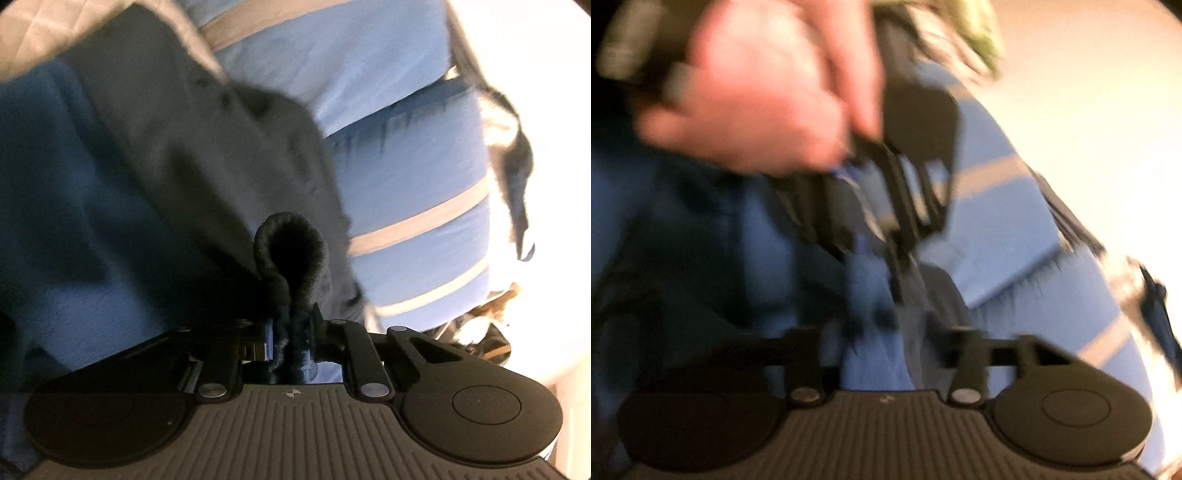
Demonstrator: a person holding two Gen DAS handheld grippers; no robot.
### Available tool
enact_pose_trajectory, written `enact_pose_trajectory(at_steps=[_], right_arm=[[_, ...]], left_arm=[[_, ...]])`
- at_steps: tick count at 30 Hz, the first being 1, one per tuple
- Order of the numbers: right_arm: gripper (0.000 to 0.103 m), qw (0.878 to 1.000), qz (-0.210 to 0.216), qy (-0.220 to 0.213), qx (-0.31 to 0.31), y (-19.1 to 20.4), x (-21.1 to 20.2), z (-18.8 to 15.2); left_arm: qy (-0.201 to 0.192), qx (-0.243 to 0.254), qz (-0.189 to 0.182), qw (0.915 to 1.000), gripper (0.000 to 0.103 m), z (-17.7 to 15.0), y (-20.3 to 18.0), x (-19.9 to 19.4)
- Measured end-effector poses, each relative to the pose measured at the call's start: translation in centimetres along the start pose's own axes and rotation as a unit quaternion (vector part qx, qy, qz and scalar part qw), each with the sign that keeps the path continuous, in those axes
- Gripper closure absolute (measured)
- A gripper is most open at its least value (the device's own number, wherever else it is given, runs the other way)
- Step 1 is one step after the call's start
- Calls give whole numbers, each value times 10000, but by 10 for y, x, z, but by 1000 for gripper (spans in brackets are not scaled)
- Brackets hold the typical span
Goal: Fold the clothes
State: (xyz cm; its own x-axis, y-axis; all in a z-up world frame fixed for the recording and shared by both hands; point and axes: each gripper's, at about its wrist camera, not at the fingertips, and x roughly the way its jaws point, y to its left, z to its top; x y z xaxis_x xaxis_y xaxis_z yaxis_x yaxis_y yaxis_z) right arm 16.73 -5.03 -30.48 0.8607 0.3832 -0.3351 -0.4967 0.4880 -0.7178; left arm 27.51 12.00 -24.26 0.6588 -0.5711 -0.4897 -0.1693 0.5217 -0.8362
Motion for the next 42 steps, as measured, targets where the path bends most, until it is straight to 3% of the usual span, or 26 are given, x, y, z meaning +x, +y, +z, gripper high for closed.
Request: enact_pose_trajectory(at_steps=[4, 9, 17, 23, 32, 38, 42], right_arm=[[19, 9984, -355, 328, 286, -13, 15, -8], [8, 9936, -863, 593, 415, -21, 24, -19], [5, 9765, -1729, 943, 879, -54, 36, -35], [2, 9745, -1646, 1071, 1087, -86, 17, -61], [0, 9694, -1531, 1311, 1402, -136, -11, -106], [0, 9456, -1578, 1832, 2178, -176, -7, -159], [0, 9199, -1214, 1805, 3263, -208, -9, -186]], left_arm=[[-242, 308, -137, 9991, 87, -4, -22, -6], [-405, 312, -402, 9979, 87, -4, -48, -17], [-654, 312, -861, 9936, 87, 11, -99, -48], [-794, 423, -1117, 9897, 87, 23, -134, -68], [-772, 347, -1400, 9865, 87, 28, -158, -76], [-837, 438, -1607, 9825, 87, 31, -177, -85], [-823, 459, -1663, 9816, 87, 39, -188, -86]])
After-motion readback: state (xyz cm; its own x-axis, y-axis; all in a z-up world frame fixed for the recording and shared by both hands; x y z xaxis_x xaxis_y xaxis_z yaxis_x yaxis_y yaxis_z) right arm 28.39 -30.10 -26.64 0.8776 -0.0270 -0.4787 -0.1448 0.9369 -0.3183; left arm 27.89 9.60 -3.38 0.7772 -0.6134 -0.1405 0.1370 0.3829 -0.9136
